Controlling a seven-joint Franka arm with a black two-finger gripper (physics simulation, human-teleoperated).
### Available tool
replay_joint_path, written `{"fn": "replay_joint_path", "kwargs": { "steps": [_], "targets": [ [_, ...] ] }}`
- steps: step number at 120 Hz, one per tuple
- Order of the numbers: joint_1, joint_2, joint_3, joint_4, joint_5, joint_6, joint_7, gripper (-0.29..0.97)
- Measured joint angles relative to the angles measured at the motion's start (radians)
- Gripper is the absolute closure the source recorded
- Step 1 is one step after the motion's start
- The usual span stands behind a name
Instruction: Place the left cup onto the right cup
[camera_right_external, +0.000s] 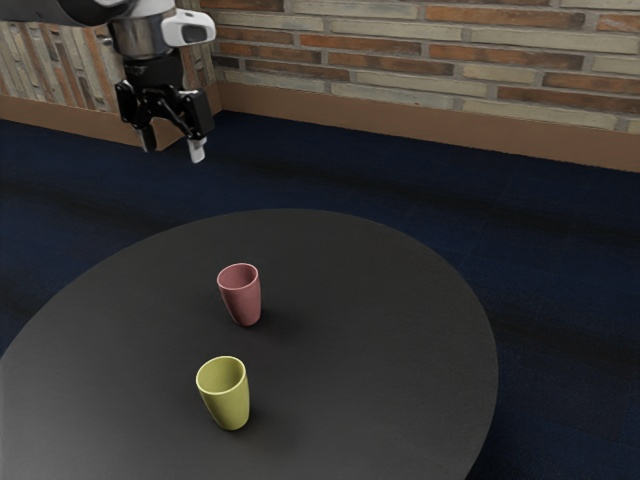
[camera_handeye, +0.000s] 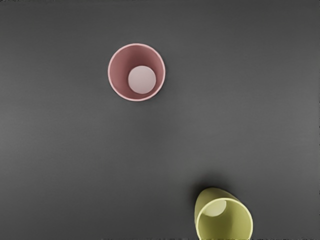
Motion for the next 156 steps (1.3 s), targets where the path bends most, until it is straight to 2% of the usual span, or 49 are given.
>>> {"fn": "replay_joint_path", "kwargs": {
  "steps": [54, 96, 156],
  "targets": [
    [0.003, 0.032, 0.004, 0.001, 0.002, 0.016, 0.001, 0.00],
    [0.019, 0.151, 0.008, 0.078, 0.005, 0.030, 0.002, 0.00],
    [0.023, 0.257, 0.008, 0.082, -0.003, 0.102, -0.003, 0.00]
  ]
}}
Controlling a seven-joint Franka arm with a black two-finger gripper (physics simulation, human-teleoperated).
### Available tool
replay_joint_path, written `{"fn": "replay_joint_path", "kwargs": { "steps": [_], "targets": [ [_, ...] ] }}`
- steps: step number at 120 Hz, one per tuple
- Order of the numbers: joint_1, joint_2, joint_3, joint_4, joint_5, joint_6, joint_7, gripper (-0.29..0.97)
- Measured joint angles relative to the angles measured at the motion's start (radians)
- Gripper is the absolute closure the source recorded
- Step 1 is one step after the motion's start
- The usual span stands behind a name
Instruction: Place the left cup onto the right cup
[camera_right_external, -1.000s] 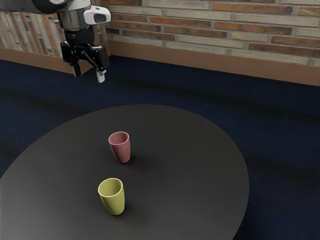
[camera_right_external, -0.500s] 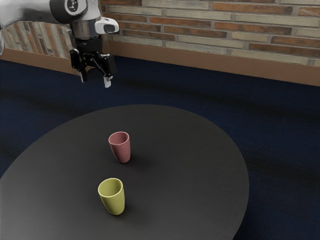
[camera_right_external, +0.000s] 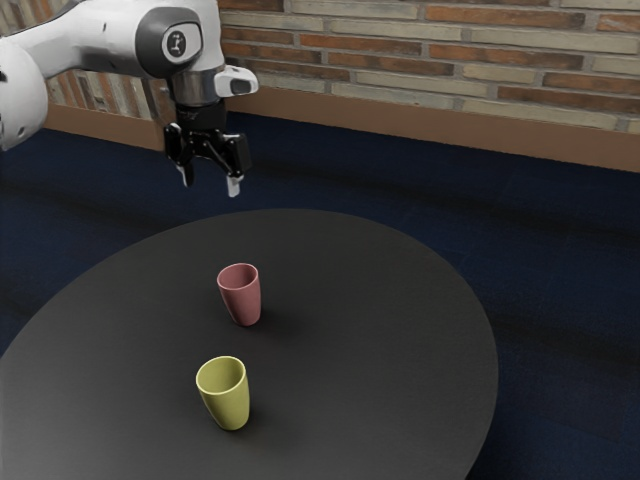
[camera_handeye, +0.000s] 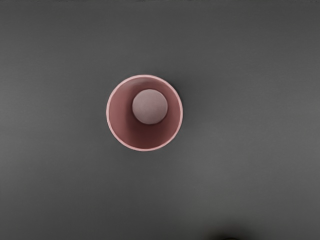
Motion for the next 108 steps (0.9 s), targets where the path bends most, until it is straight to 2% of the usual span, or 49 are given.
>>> {"fn": "replay_joint_path", "kwargs": {
  "steps": [63, 108],
  "targets": [
    [0.025, 0.104, -0.004, 0.000, -0.005, 0.086, -0.005, 0.00],
    [0.069, 0.130, -0.005, -0.011, -0.009, 0.152, -0.007, 0.00]
  ]
}}
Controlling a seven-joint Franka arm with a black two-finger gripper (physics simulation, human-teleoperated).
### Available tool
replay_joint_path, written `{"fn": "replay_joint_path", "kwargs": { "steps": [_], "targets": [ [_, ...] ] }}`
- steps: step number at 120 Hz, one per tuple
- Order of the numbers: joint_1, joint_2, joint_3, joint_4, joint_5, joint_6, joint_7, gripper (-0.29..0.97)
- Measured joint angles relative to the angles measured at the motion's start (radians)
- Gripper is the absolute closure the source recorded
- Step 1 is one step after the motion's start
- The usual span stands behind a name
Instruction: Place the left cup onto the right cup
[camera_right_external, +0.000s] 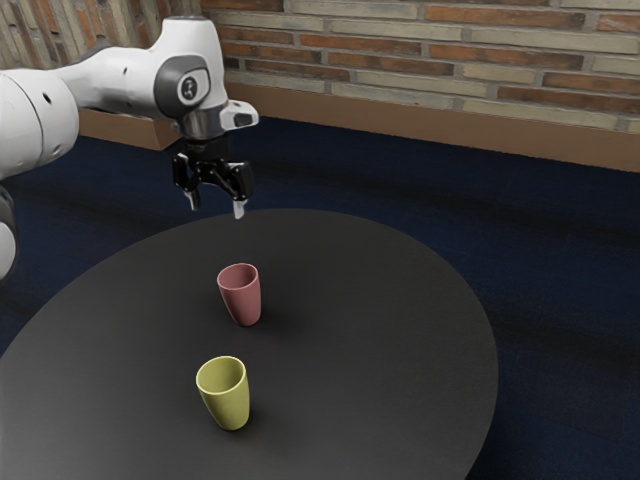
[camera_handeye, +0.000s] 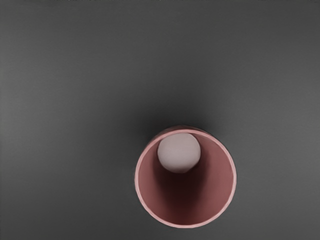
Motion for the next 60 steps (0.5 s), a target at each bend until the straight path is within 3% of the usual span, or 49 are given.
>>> {"fn": "replay_joint_path", "kwargs": {
  "steps": [60],
  "targets": [
    [0.008, 0.020, 0.003, -0.064, -0.014, 0.082, -0.028, 0.00]
  ]
}}
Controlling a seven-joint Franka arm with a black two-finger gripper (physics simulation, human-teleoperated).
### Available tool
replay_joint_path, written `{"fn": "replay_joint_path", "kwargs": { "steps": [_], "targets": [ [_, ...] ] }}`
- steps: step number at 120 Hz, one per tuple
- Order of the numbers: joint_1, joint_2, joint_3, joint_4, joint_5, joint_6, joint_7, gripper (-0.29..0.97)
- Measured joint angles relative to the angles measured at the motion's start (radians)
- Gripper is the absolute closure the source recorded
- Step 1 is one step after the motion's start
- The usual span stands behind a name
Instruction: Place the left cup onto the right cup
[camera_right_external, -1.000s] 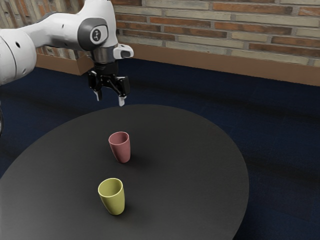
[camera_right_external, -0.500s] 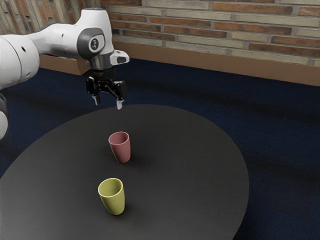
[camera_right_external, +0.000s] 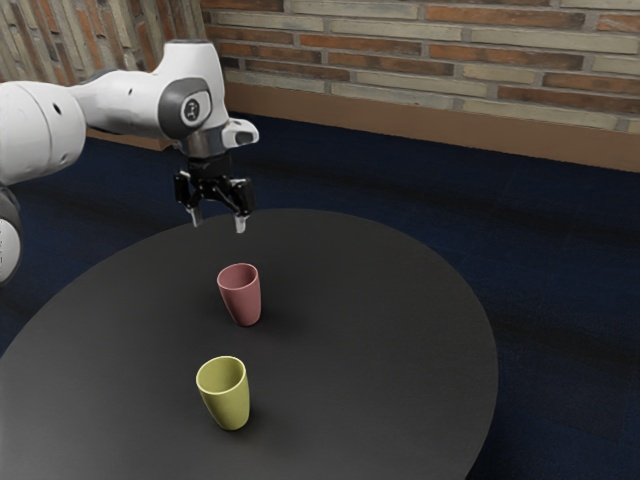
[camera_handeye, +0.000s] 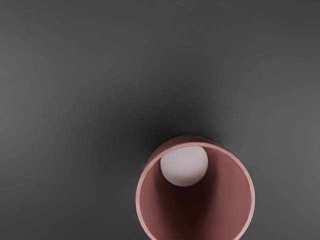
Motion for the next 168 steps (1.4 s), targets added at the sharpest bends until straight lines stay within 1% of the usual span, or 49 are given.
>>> {"fn": "replay_joint_path", "kwargs": {
  "steps": [26, 100, 122, 168],
  "targets": [
    [0.007, 0.015, 0.001, -0.042, -0.005, 0.045, -0.034, 0.00],
    [0.028, 0.072, 0.002, -0.045, -0.007, 0.105, -0.086, 0.00],
    [0.028, 0.068, 0.002, -0.094, -0.008, 0.135, -0.093, 0.00],
    [0.028, 0.045, 0.003, -0.147, -0.019, 0.184, -0.103, 0.00]
  ]
}}
